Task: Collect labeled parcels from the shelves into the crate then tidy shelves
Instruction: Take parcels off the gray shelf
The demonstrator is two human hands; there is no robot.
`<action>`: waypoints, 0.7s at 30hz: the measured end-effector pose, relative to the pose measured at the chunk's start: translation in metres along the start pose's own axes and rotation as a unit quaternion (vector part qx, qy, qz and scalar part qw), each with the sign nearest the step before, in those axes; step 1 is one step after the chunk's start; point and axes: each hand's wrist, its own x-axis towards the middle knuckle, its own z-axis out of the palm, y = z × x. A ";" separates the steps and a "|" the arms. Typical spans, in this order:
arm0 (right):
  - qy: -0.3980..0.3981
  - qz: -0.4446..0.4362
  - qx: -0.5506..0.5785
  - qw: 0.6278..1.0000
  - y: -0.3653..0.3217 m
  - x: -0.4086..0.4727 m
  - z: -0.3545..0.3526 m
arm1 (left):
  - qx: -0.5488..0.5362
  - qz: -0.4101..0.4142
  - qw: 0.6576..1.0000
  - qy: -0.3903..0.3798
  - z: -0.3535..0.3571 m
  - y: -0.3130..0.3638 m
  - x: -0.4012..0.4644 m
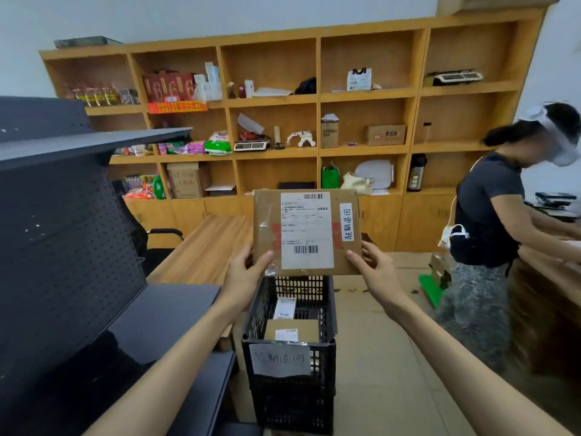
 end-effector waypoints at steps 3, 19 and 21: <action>0.006 0.010 -0.004 1.000 0.014 0.046 0.013 | -0.013 -0.010 1.000 0.001 0.004 -0.023 0.046; -0.014 0.070 -0.007 0.997 0.120 0.239 0.080 | -0.014 -0.078 0.997 -0.023 0.036 -0.150 0.244; -0.018 0.082 -0.007 0.996 0.140 0.258 0.085 | -0.013 -0.098 0.994 -0.037 0.043 -0.168 0.263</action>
